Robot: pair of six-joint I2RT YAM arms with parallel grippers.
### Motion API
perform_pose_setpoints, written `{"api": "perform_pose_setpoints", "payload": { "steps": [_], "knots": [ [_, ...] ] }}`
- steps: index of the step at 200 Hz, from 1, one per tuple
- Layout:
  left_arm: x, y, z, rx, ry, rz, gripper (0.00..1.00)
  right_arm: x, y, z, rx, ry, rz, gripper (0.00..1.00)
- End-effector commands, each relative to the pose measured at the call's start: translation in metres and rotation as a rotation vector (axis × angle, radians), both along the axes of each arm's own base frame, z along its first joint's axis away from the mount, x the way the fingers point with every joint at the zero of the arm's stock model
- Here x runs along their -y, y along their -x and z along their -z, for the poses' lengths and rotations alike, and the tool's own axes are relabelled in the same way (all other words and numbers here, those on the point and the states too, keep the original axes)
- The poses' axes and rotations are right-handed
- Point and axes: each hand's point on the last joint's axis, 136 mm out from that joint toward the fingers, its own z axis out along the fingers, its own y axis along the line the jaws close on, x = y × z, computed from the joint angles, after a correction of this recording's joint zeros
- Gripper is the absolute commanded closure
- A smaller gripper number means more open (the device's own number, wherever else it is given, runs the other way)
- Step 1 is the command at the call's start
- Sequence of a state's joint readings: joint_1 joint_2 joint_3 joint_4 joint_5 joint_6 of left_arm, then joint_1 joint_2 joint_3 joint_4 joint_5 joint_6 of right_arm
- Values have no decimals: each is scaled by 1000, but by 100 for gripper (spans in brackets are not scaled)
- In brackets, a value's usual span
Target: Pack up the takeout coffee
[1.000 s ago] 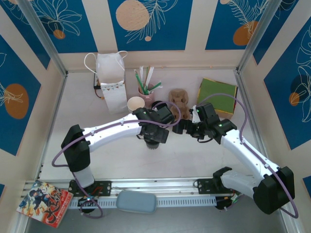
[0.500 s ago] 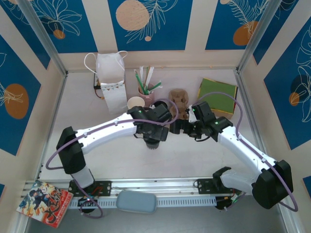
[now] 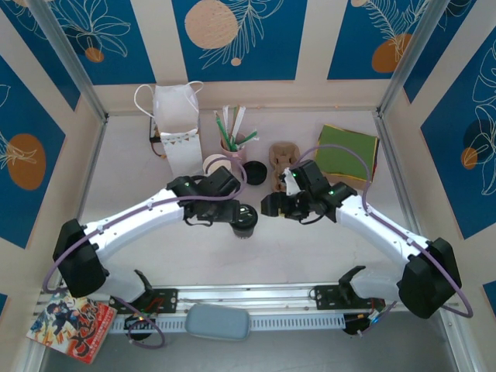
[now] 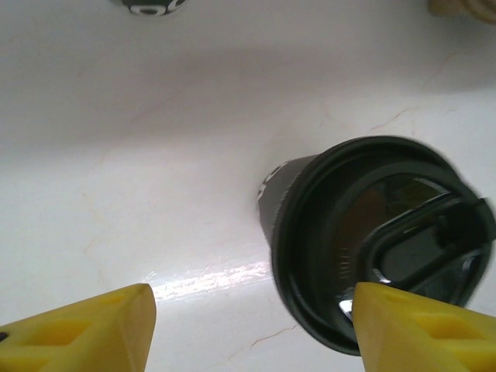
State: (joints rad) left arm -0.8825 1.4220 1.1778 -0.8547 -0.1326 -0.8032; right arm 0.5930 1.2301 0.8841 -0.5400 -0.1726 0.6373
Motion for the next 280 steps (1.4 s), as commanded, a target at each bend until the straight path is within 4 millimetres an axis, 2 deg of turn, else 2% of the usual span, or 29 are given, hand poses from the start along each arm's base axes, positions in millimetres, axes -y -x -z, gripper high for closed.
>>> {"api": "perform_pose_setpoints", "payload": {
  "steps": [1,59,104,166,280],
  "knots": [
    [7,1,-5,-10,91,-9,34,-19,5,-10,0,-42,-67,34],
    [9,-1,1,-26,105,-9,37,-33,8,3,-26,2,-127,41],
    [6,2,14,-56,87,-9,38,-39,9,13,-48,32,-153,45],
    [-6,10,33,-90,35,-19,38,-36,10,31,-80,79,-158,52],
    [-31,35,80,-185,-44,-47,39,-29,14,47,-106,124,-164,53]
  ]
}}
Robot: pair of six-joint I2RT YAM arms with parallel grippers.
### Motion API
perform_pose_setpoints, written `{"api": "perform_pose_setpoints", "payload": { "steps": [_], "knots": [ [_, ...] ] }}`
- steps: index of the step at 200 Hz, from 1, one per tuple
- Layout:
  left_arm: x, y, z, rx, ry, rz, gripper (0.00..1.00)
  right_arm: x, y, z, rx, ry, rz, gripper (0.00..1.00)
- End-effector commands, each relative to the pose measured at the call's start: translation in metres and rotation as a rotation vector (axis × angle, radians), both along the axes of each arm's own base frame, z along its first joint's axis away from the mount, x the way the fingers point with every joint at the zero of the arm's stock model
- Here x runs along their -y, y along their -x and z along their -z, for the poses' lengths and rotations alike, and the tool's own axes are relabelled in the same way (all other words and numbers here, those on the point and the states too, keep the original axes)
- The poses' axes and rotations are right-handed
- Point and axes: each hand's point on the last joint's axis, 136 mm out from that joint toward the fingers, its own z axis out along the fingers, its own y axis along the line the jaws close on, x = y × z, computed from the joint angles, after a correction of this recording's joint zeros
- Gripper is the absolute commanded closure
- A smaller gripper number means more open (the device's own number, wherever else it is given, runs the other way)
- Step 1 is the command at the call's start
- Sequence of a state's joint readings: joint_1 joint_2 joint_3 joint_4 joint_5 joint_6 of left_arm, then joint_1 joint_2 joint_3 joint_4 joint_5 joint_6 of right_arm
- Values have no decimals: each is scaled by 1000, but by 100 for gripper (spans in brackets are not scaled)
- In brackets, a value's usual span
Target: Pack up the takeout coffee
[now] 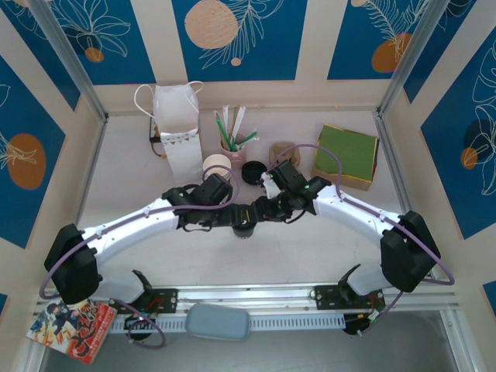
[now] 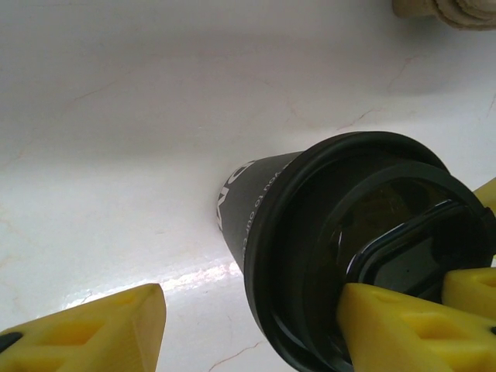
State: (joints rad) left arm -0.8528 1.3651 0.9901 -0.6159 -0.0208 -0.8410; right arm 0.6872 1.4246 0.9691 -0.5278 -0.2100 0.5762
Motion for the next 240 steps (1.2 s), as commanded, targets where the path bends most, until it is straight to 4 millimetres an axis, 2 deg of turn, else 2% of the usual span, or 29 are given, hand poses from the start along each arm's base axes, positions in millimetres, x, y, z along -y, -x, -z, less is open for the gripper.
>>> {"api": "perform_pose_setpoints", "payload": {
  "steps": [1,25,77,108,132,171,187,240],
  "knots": [
    [-43,33,55,-170,-203,-15,39,10,7,23,-41,87,-4,53],
    [-42,31,50,-162,-199,-17,39,11,7,22,-39,90,-9,54],
    [-10,3,-5,-68,-3,-22,39,11,6,20,-28,96,-12,54],
    [-3,-14,-20,-36,66,-34,41,11,7,20,-23,99,-16,54],
    [-1,-23,-21,-31,74,-35,44,11,8,19,-21,101,-17,54],
    [2,-26,-11,-49,52,-14,45,11,7,20,-19,105,-14,54],
    [0,-23,-2,-71,39,-11,45,11,7,20,-20,106,-13,54],
    [-26,2,37,-157,-42,-54,46,11,7,22,-21,108,-16,54]
  ]
}}
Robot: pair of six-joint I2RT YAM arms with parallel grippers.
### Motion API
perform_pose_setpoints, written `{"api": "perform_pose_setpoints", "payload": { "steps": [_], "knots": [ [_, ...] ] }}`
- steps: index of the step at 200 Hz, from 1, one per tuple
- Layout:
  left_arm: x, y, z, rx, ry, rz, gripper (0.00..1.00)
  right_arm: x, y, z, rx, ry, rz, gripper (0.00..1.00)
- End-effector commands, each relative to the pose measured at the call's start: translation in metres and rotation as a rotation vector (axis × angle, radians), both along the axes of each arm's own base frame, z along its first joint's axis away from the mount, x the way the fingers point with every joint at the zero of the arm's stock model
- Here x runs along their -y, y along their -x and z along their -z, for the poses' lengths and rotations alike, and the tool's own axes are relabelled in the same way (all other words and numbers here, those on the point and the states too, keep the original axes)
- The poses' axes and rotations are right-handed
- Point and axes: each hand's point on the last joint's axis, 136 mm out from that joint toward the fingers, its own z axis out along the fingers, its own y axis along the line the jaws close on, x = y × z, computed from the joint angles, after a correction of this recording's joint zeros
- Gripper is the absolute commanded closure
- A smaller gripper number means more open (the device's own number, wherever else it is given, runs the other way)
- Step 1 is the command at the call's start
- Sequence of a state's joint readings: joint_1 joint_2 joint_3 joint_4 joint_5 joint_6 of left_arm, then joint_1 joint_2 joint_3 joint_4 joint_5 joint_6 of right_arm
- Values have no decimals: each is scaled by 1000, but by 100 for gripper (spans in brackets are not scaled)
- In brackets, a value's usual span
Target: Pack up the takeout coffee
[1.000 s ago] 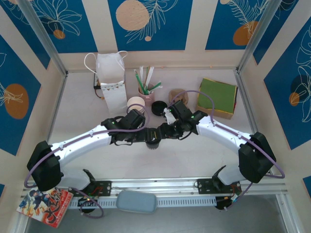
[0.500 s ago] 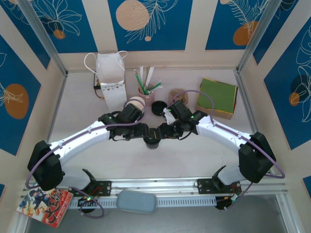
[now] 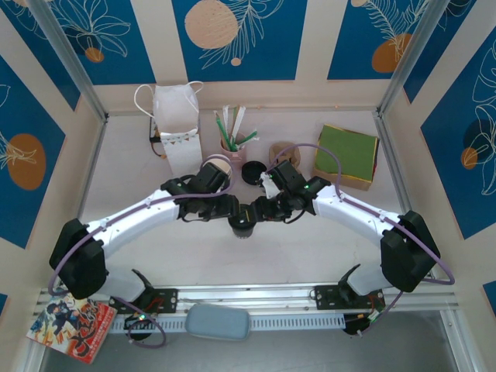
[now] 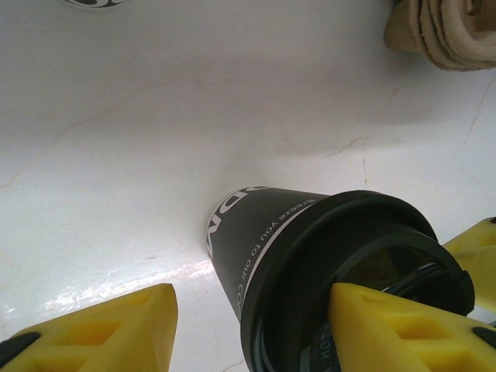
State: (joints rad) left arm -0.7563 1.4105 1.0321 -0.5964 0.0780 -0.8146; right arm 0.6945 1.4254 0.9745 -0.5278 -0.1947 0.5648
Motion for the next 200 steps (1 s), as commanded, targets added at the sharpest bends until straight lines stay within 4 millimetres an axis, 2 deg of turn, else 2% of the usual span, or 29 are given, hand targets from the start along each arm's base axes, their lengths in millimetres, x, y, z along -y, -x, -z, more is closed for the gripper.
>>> {"api": "perform_pose_setpoints", "payload": {
  "steps": [1,21,51,75,103,134,157,200],
  "knots": [
    [-27,24,41,-120,-106,-22,46,12,8,23,-41,101,-7,54],
    [-34,33,52,-148,-123,-35,48,12,8,23,-42,103,-8,54],
    [-39,35,54,-153,-144,-39,48,12,7,23,-42,103,-8,54],
    [-32,28,37,-123,-116,-31,48,10,6,18,-36,94,-9,54],
    [-18,15,7,-69,-60,-18,47,5,1,4,-11,69,-12,53],
    [-2,8,-16,-40,14,0,45,-1,-6,-10,11,45,-16,50],
    [2,7,-23,-32,43,10,44,-4,-9,-19,26,31,-18,50],
    [-1,14,-21,-45,56,7,47,-9,-19,-27,31,5,-10,50]
  ]
}}
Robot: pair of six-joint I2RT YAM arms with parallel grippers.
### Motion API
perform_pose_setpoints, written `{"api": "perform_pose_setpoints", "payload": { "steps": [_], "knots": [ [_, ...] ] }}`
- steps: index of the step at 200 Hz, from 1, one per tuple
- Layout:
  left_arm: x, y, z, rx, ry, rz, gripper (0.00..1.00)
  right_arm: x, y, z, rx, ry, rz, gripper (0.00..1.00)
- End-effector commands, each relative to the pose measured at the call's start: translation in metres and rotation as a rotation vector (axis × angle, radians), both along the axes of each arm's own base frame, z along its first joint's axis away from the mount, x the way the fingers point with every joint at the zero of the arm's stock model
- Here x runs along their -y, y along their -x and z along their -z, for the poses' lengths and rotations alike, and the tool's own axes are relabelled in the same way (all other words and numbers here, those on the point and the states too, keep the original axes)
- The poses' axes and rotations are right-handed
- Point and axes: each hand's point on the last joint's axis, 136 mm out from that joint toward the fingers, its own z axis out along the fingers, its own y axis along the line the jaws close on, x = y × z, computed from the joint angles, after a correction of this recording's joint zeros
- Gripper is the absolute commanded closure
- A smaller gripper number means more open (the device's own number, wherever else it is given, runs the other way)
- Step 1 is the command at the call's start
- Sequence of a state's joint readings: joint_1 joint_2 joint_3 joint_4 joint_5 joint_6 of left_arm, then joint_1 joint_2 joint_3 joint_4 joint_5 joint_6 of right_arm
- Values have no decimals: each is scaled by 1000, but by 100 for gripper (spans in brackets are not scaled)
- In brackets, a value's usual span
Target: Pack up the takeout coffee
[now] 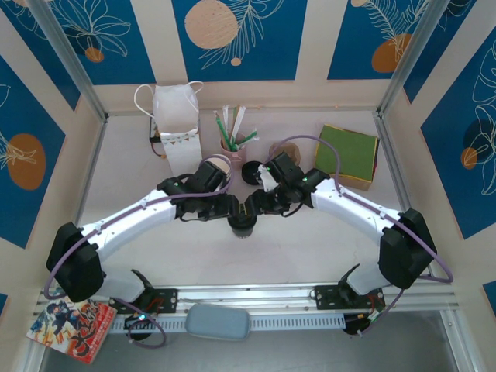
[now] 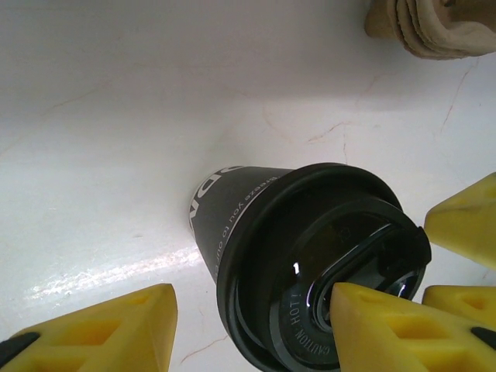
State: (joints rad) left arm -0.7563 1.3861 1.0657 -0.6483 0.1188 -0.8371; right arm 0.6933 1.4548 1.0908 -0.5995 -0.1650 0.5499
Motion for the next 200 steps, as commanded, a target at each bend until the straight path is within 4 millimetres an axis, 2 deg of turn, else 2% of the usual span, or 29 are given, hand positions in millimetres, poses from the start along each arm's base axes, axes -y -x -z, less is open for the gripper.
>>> {"api": "perform_pose_setpoints", "payload": {
  "steps": [1,14,22,68,104,200],
  "knots": [
    [-3,7,-6,-17,20,5,48,-3,-3,-4,-7,-6,-14,50],
    [-4,11,-2,-29,24,7,62,-5,-8,-3,-7,-5,-10,50],
    [-5,13,0,-35,27,4,65,-6,-11,-3,-6,-7,-5,51],
    [-4,18,7,-54,21,8,65,-16,-24,-1,-4,-9,-16,53],
    [-6,21,17,-72,-8,13,65,-18,-27,8,-18,12,-22,53],
    [-14,30,46,-117,-97,24,66,-3,-12,46,-90,88,-10,58]
  ]
}}
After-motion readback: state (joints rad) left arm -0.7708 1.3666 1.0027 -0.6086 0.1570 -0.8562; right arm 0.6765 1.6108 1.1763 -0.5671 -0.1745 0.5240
